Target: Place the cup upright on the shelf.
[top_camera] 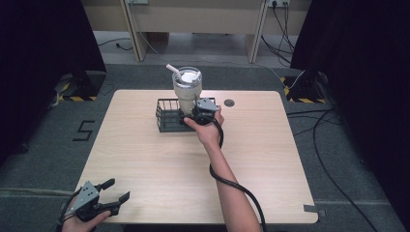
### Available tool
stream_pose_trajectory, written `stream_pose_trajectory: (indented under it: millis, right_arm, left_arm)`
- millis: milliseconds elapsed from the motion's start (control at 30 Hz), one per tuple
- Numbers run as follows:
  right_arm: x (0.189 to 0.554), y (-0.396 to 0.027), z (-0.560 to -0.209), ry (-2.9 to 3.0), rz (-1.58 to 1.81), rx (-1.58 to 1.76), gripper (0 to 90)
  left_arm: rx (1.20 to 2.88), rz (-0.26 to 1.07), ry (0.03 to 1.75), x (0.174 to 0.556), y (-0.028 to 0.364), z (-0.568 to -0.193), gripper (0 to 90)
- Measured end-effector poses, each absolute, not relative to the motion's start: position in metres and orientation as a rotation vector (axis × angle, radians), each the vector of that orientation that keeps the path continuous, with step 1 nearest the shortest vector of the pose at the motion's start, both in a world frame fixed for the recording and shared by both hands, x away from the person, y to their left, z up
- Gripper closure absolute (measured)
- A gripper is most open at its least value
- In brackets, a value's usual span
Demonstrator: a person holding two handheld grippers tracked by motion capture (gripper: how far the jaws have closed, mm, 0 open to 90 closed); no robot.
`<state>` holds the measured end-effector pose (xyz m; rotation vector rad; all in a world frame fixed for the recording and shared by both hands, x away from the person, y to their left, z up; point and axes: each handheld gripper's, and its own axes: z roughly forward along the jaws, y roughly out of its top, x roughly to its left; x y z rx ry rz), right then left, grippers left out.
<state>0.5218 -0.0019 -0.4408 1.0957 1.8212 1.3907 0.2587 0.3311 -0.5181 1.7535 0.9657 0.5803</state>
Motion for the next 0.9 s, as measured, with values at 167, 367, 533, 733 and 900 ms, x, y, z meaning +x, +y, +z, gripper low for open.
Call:
stream_pose_trajectory:
  millis: [167,367,533,733,900]
  right_arm:
    - [0.512,-0.009,-0.439,1.824,1.397,1.082,4.1]
    - [0.498,-0.018,-0.437,1.826,1.406,1.087,5.3]
    - [0.487,-0.028,-0.435,1.838,1.391,1.085,5.8]
    - [0.475,-0.037,-0.435,1.856,1.394,1.09,5.8]
    - [0.467,-0.046,-0.435,1.857,1.408,1.094,5.9]
  left_arm:
    - [1.757,0.581,0.966,0.259,0.331,-0.518,20.3]
    - [1.757,0.58,0.966,0.259,0.33,-0.519,20.3]
    - [1.755,0.582,0.971,0.259,0.33,-0.519,20.3]
    - [1.753,0.586,0.971,0.259,0.33,-0.519,20.2]
    - [1.755,0.588,0.969,0.259,0.33,-0.519,20.2]
